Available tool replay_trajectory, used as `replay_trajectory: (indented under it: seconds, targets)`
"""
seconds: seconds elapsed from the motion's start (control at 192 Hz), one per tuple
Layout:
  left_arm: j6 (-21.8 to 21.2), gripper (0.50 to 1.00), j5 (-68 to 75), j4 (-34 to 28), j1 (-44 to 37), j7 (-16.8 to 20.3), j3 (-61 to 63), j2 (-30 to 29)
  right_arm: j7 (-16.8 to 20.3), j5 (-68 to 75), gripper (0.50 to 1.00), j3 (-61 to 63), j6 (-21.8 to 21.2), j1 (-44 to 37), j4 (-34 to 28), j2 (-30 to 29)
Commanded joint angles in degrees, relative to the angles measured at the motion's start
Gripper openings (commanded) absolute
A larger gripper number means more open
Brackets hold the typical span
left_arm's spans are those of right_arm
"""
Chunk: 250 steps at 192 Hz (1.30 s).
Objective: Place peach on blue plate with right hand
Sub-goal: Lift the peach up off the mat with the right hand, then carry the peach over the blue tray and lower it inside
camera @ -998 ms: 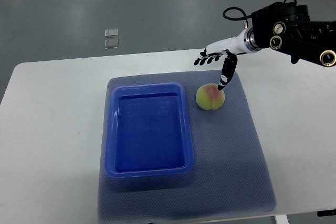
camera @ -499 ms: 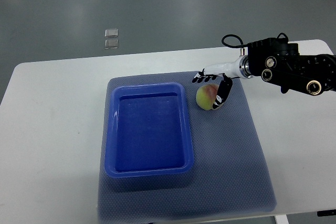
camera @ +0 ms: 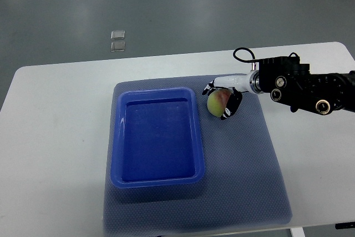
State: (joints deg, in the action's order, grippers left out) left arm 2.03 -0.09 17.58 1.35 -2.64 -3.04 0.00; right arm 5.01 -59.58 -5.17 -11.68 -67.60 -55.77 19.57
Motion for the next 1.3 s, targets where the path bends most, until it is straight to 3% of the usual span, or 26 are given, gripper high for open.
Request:
replay_trajectory:
  seconds: [0.0, 0.078, 0.083, 0.094, 0.166, 0.172, 0.182, 0.307, 0.374, 0.432, 0.447, 0.556, 0.562, 0.608, 0.614, 0.624, 0.769, 1.113, 1.118, 1.18, 1.243, 1.248, 1.295]
  targets:
    - [-0.01, 1.0, 0.0, 0.0, 0.05, 0.0, -0.03, 0.0, 0.0, -0.88, 0.738, -0.02, 1.22, 0.8, 0.58, -0.33]
    - [-0.01, 1.0, 0.0, 0.0, -0.03, 0.0, -0.03, 0.0, 0.0, -0.97, 0.719, -0.02, 1.3, 0.8, 0.67, -0.33]
    - [-0.01, 1.0, 0.0, -0.09, -0.03, 0.0, -0.03, 0.0, 0.0, -1.32, 0.646, -0.02, 1.39, 0.89, 0.84, -0.33]
    - [-0.01, 1.0, 0.0, -0.09, -0.03, 0.0, -0.03, 0.0, 0.0, -1.33, 0.631, -0.02, 1.39, 0.89, 0.84, -0.33]
    - [-0.01, 1.0, 0.0, -0.09, 0.06, 0.0, -0.03, 0.0, 0.0, -1.24, 0.611, -0.02, 1.39, 0.8, 0.84, -0.24]
    - [-0.01, 1.0, 0.0, -0.09, -0.03, 0.0, -0.03, 0.0, 0.0, -1.32, 0.582, -0.02, 1.31, 0.54, 0.76, 0.02]
    - [-0.01, 1.0, -0.08, -0.09, -0.03, 0.0, -0.03, 0.0, 0.0, -1.24, 0.58, 0.07, 1.3, 0.45, 0.76, 0.2]
    - [-0.01, 1.0, -0.08, -0.09, -0.03, 0.0, -0.03, 0.0, 0.0, -0.62, 0.578, 0.77, 0.6, -0.61, -0.21, 1.52]
    - [-0.01, 1.0, 0.0, 0.0, 0.06, 0.0, -0.03, 0.0, -0.17, 0.17, 0.578, 0.95, -1.5, -7.72, -4.34, 5.82]
    - [-0.01, 1.0, 0.0, 0.0, -0.03, 0.0, -0.03, 0.0, -0.17, 0.34, 0.58, 0.95, -1.86, -8.34, -4.87, 6.35]
    - [-0.01, 1.0, -0.08, 0.0, -0.03, 0.0, -0.03, 0.0, -0.35, 2.54, 0.58, 1.13, -4.23, -12.55, -8.29, 9.86]
    - [-0.01, 1.0, -0.08, 0.09, -0.03, 0.0, -0.03, 0.0, -0.44, 6.76, 0.582, 1.21, -6.43, -17.83, -12.25, 13.38]
    - [-0.01, 1.0, -0.08, 0.09, -0.03, 0.0, -0.03, 0.0, -0.44, 11.2, 0.586, 1.13, -8.08, -21.66, -15.99, 16.34]
    - [-0.01, 1.0, -0.08, 0.09, -0.03, 0.0, -0.03, 0.0, -0.44, 11.24, 0.586, 1.13, -8.1, -21.7, -16.03, 16.37]
    - [-0.01, 1.0, 0.0, 0.09, 0.05, 0.0, -0.03, 0.0, -0.44, 15.33, 0.59, 1.13, -9.58, -25.53, -19.43, 19.33]
    - [-0.01, 1.0, -0.08, 0.09, 0.06, 0.0, -0.03, 0.0, -0.44, 15.98, 0.59, 1.13, -9.94, -26.35, -20.16, 19.88]
    - [0.08, 1.0, 0.0, 0.17, 0.06, 0.0, -0.03, 0.0, -0.44, 18.45, 0.592, 0.77, -12.23, -30.84, -25.43, 23.4]
    - [0.08, 1.0, 0.0, 0.09, 0.06, 0.0, -0.03, 0.0, -0.44, 19.33, 0.594, 0.07, -10.12, -30.93, -25.96, 17.34]
    - [0.08, 1.0, 0.0, 0.09, 0.06, 0.0, -0.03, 0.0, -0.44, 20.29, 0.596, -0.89, -9.08, -30.93, -25.62, 14.99]
    - [0.08, 1.0, 0.0, 0.17, 0.06, 0.0, -0.03, 0.0, -0.44, 21.26, 0.599, -1.95, -8.1, -30.93, -25.0, 11.28]
    - [0.08, 1.0, 0.0, 0.17, 0.06, 0.0, -0.03, 0.0, -0.44, 21.26, 0.599, -2.21, -8.01, -30.93, -24.73, 10.57]
    - [0.08, 1.0, 0.0, 0.17, 0.06, 0.0, -0.03, 0.0, -0.44, 21.35, 0.599, -2.82, -7.4, -30.58, -23.51, 7.44]
    - [0.08, 1.0, 0.0, 0.17, 0.06, 0.0, -0.03, 0.0, -0.53, 21.26, 0.601, -3.09, -6.96, -30.14, -22.19, 4.6]
